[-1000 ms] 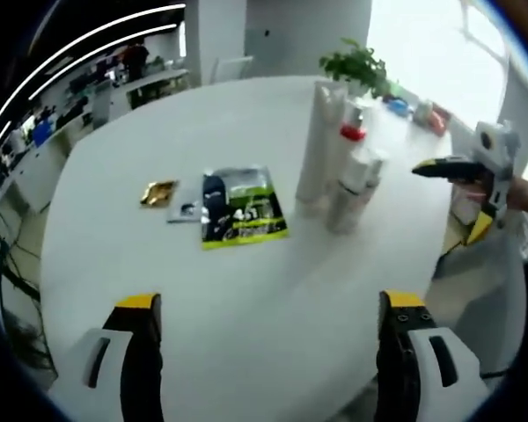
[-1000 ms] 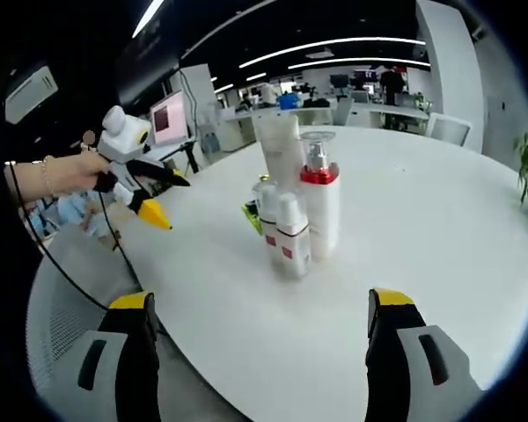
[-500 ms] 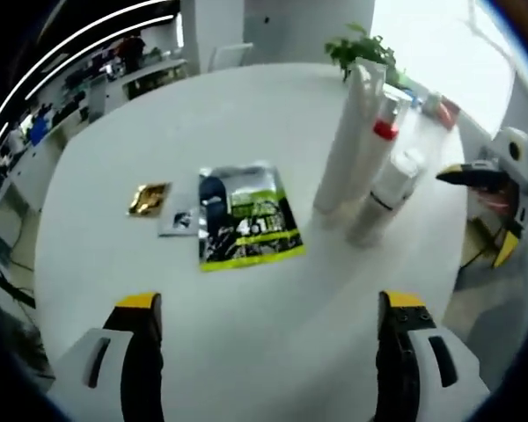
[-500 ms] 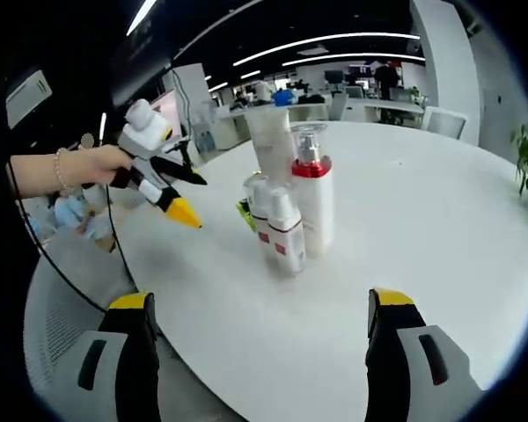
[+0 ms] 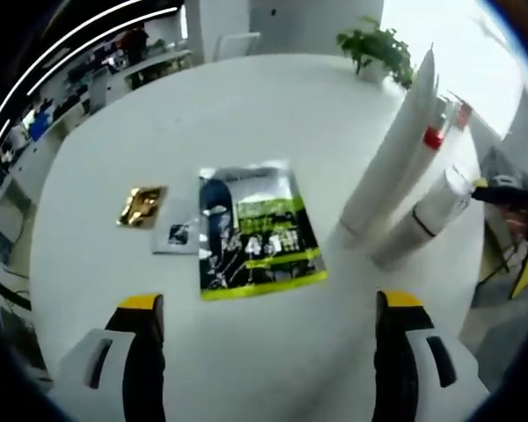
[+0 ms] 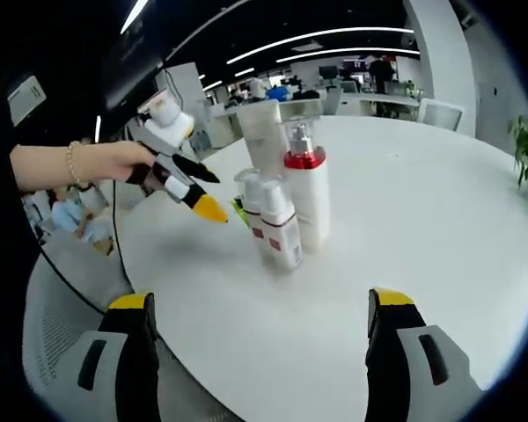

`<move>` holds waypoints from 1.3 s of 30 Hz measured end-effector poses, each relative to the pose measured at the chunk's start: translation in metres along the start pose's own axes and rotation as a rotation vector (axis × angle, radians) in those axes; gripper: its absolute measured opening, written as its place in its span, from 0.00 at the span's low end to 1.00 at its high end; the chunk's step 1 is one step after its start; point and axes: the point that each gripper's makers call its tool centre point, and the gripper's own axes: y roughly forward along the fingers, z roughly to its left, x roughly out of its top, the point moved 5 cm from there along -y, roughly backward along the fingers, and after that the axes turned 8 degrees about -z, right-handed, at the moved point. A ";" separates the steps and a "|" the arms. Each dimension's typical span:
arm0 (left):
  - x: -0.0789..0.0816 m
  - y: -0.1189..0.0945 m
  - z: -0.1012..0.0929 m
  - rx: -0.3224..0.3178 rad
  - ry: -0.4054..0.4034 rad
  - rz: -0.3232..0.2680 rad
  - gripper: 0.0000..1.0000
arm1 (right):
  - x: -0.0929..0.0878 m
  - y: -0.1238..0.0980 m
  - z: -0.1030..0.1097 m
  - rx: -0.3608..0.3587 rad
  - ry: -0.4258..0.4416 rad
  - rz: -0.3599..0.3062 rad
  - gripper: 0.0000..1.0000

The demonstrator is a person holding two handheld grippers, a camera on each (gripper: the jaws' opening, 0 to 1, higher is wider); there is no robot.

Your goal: Arrange the skincare products in the storage area until every visible bottle or jar stands upright without overlapping.

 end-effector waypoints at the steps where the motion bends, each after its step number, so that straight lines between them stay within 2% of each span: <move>1: 0.003 0.001 0.000 0.000 -0.001 0.000 0.93 | 0.000 0.000 0.000 -0.002 0.001 0.000 0.99; 14: 0.008 0.033 -0.002 0.010 -0.026 0.042 0.90 | -0.007 -0.003 -0.006 -0.026 0.030 0.013 0.99; 25: 0.009 0.044 -0.003 0.039 -0.031 0.069 0.87 | -0.007 0.000 -0.007 -0.032 0.039 0.015 0.99; 30: 0.015 0.058 0.001 0.033 -0.027 0.091 0.86 | -0.010 0.000 -0.010 -0.040 0.047 0.020 0.99; 39: 0.021 0.063 0.004 0.042 0.010 0.111 0.85 | -0.012 0.002 -0.011 -0.043 0.055 0.023 0.99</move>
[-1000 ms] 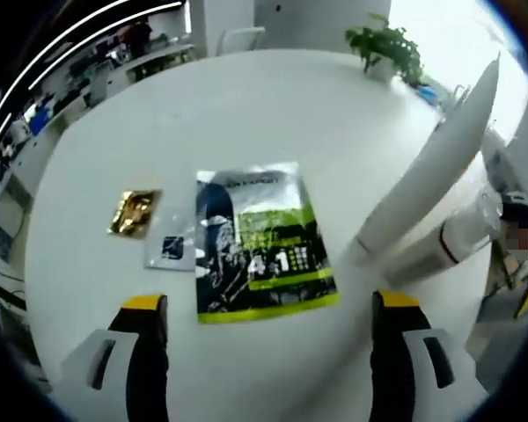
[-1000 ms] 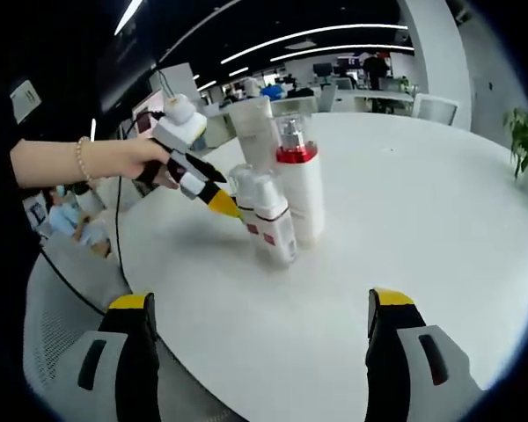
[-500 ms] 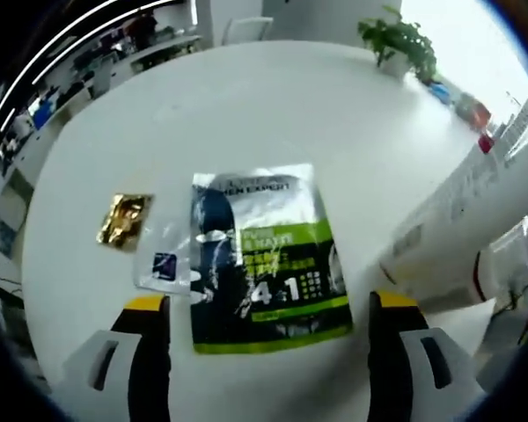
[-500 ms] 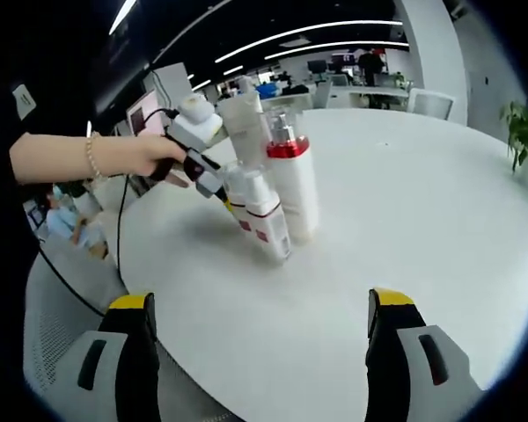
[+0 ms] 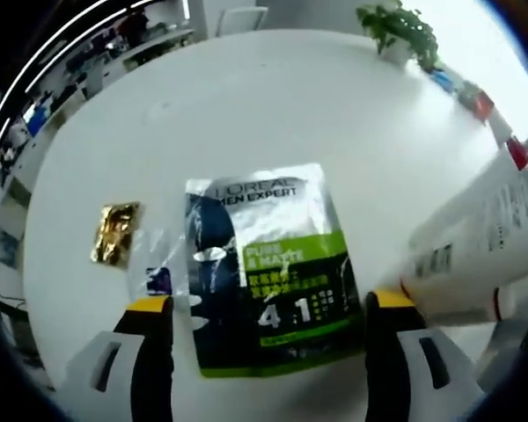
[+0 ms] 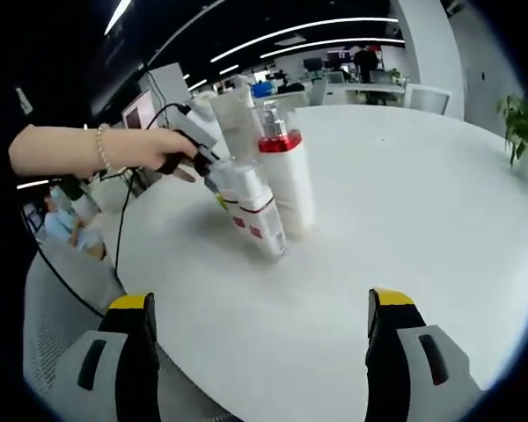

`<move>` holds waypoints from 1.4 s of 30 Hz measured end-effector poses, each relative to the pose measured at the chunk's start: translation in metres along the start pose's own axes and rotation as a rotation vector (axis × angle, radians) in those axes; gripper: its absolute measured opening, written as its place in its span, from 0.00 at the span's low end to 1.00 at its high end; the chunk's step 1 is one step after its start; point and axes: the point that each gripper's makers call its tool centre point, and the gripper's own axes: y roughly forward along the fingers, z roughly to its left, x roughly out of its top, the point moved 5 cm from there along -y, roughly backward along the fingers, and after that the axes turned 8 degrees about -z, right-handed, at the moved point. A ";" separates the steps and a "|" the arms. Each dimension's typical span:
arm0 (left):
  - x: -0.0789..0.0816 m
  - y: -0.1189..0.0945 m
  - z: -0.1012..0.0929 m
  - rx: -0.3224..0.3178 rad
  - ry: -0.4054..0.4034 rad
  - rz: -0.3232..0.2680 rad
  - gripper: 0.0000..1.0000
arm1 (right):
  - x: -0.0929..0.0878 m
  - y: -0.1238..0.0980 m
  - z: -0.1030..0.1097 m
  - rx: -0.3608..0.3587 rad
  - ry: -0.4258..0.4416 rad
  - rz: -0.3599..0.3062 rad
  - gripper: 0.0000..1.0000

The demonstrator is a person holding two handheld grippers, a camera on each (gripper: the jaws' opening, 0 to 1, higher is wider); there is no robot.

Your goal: Arrange the skincare products in the storage area until every visible bottle or jar stands upright without overlapping.

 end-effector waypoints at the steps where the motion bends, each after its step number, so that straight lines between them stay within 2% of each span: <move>1: 0.002 0.002 0.001 -0.001 0.007 0.001 0.86 | 0.000 0.000 0.000 0.001 0.001 0.001 0.99; 7: 0.007 0.009 0.006 -0.018 0.023 -0.008 0.84 | -0.001 0.001 0.000 0.002 0.003 0.002 0.99; 11: 0.011 0.009 0.007 -0.025 0.034 -0.012 0.71 | -0.002 0.001 -0.001 0.000 0.006 0.003 0.99; 16: 0.012 0.013 0.011 -0.015 0.025 -0.013 0.69 | -0.003 0.000 -0.001 -0.005 0.008 0.003 0.99; 17: 0.012 0.012 0.010 -0.016 0.022 -0.014 0.67 | -0.003 0.000 -0.002 -0.006 0.009 0.002 0.99; 19: 0.015 0.008 0.012 -0.004 0.011 -0.038 0.55 | -0.003 -0.001 -0.001 -0.007 0.011 0.001 0.99; 23: 0.012 0.012 0.014 -0.021 0.011 -0.032 0.54 | -0.003 0.000 -0.001 -0.007 0.009 0.005 0.98; 28: 0.012 0.009 0.014 -0.008 0.022 -0.032 0.53 | -0.003 0.000 -0.001 -0.005 0.014 0.005 0.98; 30: 0.013 0.010 0.015 -0.012 0.035 -0.038 0.46 | -0.003 0.000 -0.001 -0.004 0.013 0.004 0.98; 31: 0.014 0.009 0.014 -0.015 0.045 -0.042 0.36 | -0.003 0.000 -0.001 -0.004 0.013 0.003 0.98; 33: 0.015 0.009 0.013 -0.018 0.046 -0.043 0.27 | -0.003 0.000 -0.001 -0.005 0.013 0.002 0.98; 38: 0.017 0.013 0.014 -0.025 0.049 -0.044 0.16 | -0.002 -0.002 -0.003 -0.010 0.013 0.000 0.97; 40: 0.017 0.012 0.019 -0.014 0.020 -0.045 0.11 | -0.002 -0.003 -0.003 -0.012 0.013 0.001 0.97; 42: 0.016 0.009 0.016 -0.027 -0.023 -0.059 0.11 | -0.001 -0.004 -0.004 -0.013 0.014 -0.003 0.97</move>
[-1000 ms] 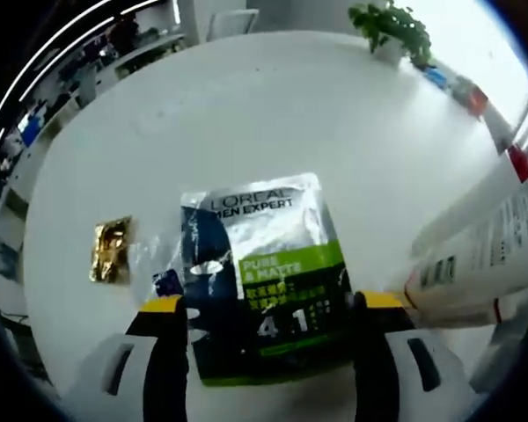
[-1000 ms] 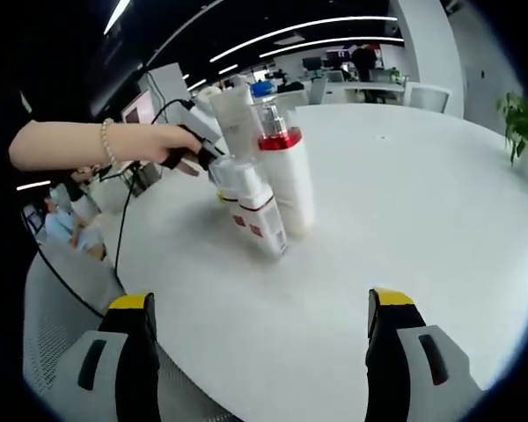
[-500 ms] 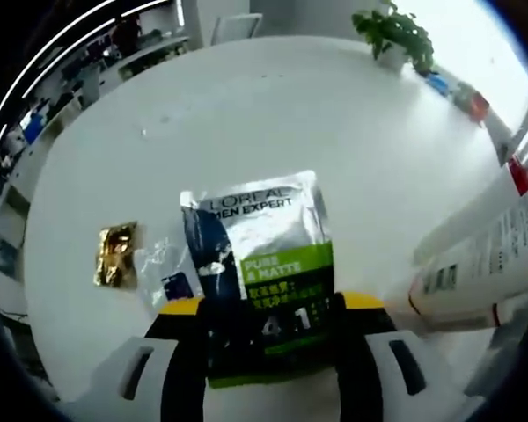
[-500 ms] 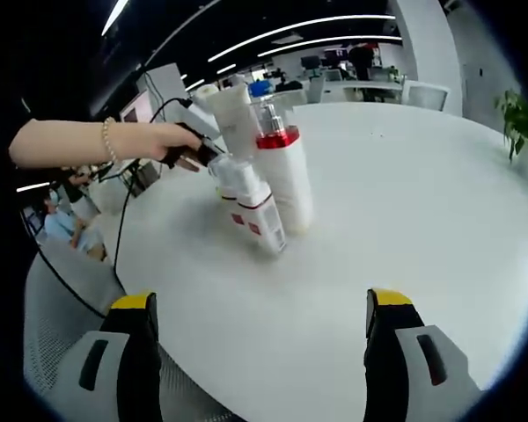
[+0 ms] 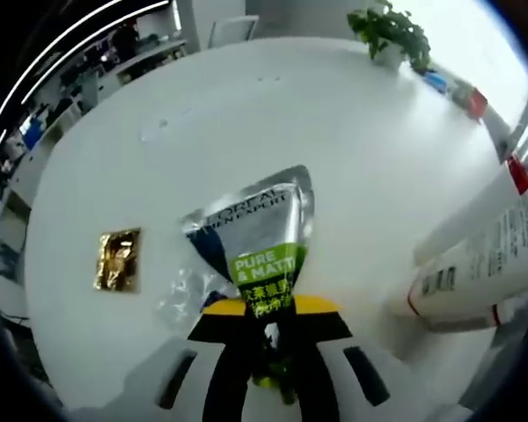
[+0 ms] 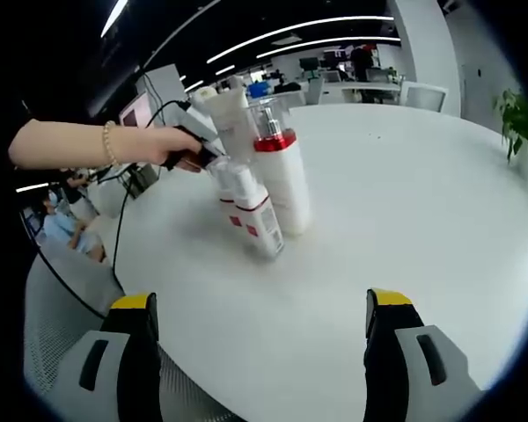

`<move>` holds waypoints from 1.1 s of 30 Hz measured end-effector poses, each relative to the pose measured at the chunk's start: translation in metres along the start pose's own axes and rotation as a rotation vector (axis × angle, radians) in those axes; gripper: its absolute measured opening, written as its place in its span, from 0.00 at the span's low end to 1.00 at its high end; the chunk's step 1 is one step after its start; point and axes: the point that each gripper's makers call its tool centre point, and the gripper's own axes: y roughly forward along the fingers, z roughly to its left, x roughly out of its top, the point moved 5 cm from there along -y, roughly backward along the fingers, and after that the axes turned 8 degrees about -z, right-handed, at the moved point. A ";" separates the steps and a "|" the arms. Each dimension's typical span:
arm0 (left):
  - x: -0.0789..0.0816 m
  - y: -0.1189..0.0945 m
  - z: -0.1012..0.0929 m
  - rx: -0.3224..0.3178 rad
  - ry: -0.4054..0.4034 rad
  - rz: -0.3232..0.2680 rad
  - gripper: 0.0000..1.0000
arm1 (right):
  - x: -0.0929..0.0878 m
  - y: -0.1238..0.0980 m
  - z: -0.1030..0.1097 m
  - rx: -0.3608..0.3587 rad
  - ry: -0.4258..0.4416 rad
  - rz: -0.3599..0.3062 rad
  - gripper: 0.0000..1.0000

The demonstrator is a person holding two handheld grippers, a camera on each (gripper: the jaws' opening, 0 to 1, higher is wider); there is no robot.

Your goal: Arrange the skincare products in the storage area until every visible bottle or jar stands upright without overlapping.

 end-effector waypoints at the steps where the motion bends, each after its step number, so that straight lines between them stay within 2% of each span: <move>1: -0.001 -0.001 0.003 0.004 -0.004 -0.003 0.10 | 0.000 0.000 0.000 -0.001 0.001 -0.002 0.97; 8: -0.002 -0.006 0.014 0.029 -0.009 -0.021 0.10 | 0.001 0.001 0.002 0.007 0.004 -0.006 0.97; 10: 0.000 -0.009 0.012 0.028 -0.015 -0.026 0.11 | 0.002 0.002 0.003 0.013 0.002 -0.010 0.97; 16: 0.001 -0.025 0.011 0.039 -0.020 -0.042 0.10 | 0.007 0.004 0.007 0.023 -0.010 -0.021 0.97; 22: -0.001 -0.036 0.018 0.051 -0.037 -0.064 0.11 | 0.011 0.004 0.011 0.037 -0.015 -0.037 0.97; 26: -0.005 -0.056 0.008 0.052 -0.048 -0.073 0.11 | 0.015 0.005 0.016 0.048 -0.020 -0.045 0.97; 33: -0.007 -0.065 0.005 0.059 -0.054 -0.089 0.11 | 0.022 -0.001 0.020 0.057 -0.028 -0.065 0.97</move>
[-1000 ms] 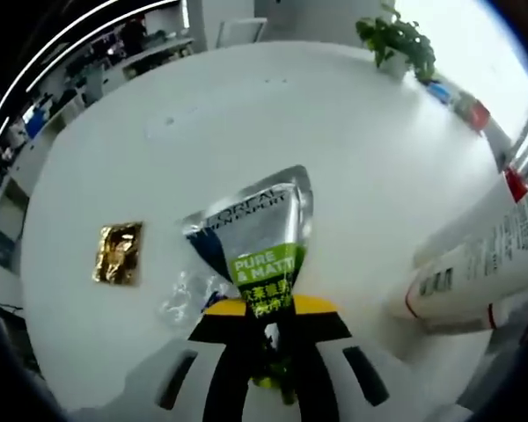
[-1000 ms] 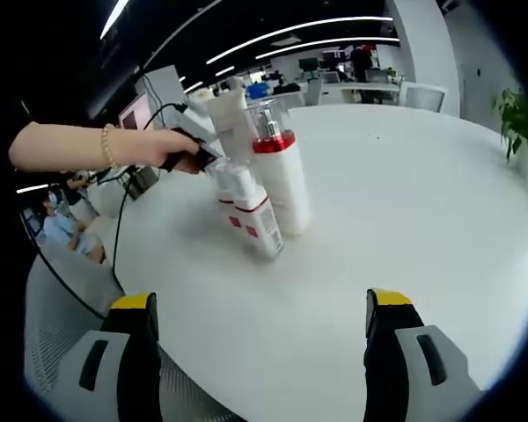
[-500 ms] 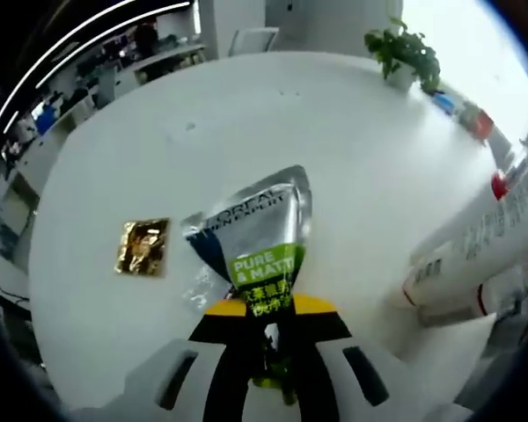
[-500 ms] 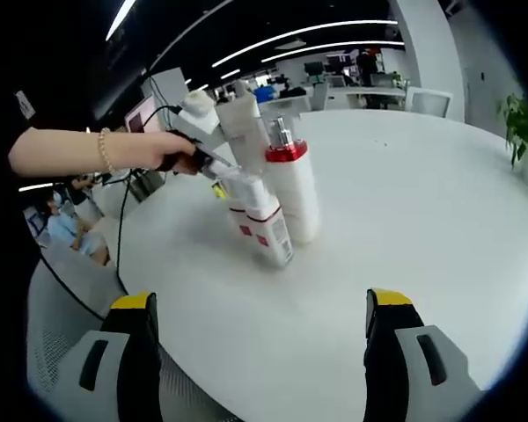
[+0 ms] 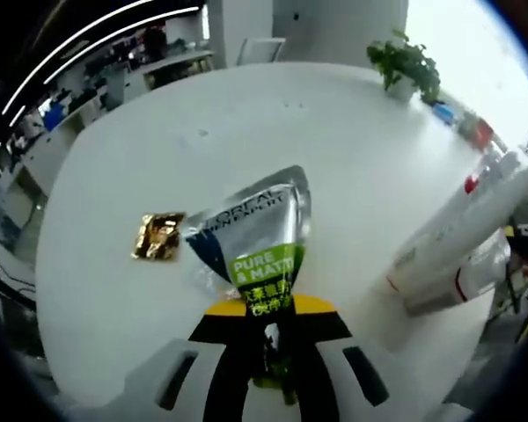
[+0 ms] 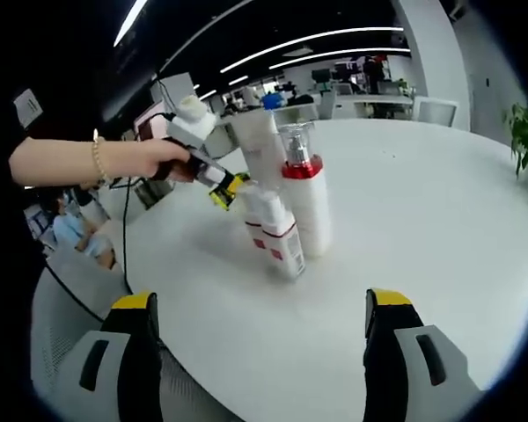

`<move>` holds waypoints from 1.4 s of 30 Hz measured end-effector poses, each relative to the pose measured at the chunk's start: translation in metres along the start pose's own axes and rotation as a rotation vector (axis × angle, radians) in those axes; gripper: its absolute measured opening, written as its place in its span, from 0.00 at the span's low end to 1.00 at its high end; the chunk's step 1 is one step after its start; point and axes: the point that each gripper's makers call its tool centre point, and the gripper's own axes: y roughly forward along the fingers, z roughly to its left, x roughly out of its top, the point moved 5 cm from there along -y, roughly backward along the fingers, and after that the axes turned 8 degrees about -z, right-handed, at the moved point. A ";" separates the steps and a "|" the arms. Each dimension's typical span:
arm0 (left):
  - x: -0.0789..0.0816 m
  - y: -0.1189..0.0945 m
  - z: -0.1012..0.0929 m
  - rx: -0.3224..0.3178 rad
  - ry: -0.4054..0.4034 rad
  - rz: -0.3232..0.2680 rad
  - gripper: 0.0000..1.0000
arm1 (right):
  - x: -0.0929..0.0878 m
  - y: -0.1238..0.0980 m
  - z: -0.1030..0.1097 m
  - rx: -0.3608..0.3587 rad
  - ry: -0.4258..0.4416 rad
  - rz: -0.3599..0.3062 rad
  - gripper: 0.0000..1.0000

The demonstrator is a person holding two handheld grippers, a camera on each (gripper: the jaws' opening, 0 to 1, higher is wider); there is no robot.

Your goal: Arrange the skincare products in the storage area until every visible bottle or jar stands upright without overlapping.

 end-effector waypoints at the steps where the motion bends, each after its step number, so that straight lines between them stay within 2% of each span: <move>1: 0.000 -0.002 -0.001 0.000 -0.001 -0.003 0.11 | 0.001 0.000 0.000 0.002 0.003 -0.005 0.96; 6: -0.001 -0.023 -0.008 0.001 -0.006 -0.025 0.11 | 0.001 -0.001 0.002 0.011 0.006 -0.019 0.93; 15: -0.002 -0.030 -0.007 0.002 -0.019 -0.050 0.11 | -0.001 -0.003 0.012 0.033 -0.004 -0.018 0.92; 23: -0.015 -0.048 -0.014 0.006 -0.042 -0.074 0.10 | 0.004 -0.006 0.018 0.054 -0.007 -0.034 0.91; 27: -0.028 -0.066 -0.020 0.005 -0.051 -0.086 0.10 | 0.006 -0.005 0.023 0.077 0.000 -0.036 0.88; 30: -0.031 -0.076 -0.024 0.005 -0.065 -0.101 0.10 | 0.008 -0.004 0.028 0.094 -0.006 -0.038 0.87; 33: -0.033 -0.080 -0.027 0.004 -0.071 -0.116 0.10 | 0.010 -0.004 0.032 0.107 -0.007 -0.043 0.87; 39: -0.036 -0.106 -0.042 0.004 -0.075 -0.151 0.10 | 0.014 -0.004 0.039 0.136 -0.022 -0.043 0.86; 42: -0.035 -0.106 -0.040 -0.003 -0.068 -0.169 0.10 | 0.017 -0.004 0.043 0.149 -0.024 -0.049 0.86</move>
